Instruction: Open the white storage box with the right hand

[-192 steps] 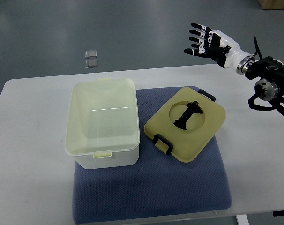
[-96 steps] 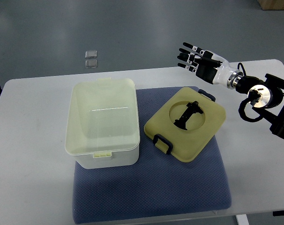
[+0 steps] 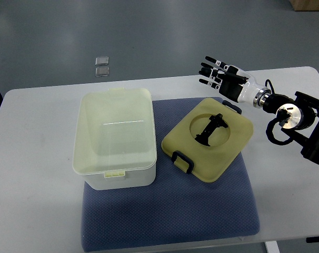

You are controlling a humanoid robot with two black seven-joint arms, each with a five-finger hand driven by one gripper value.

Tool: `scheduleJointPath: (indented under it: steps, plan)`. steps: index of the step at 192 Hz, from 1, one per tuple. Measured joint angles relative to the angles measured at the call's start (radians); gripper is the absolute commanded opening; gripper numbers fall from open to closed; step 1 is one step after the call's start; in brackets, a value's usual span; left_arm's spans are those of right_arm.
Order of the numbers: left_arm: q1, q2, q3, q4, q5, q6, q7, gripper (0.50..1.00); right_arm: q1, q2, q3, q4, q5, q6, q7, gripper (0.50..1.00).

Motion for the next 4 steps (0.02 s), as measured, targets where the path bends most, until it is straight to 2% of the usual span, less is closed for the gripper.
scheduleJointPath:
  steps: [4]
  plan:
    - [0.000, 0.000, 0.000, 0.000, 0.000, 0.000, 0.000, 1.000, 0.000, 0.000, 0.000, 0.000, 0.000, 0.000, 0.000, 0.940]
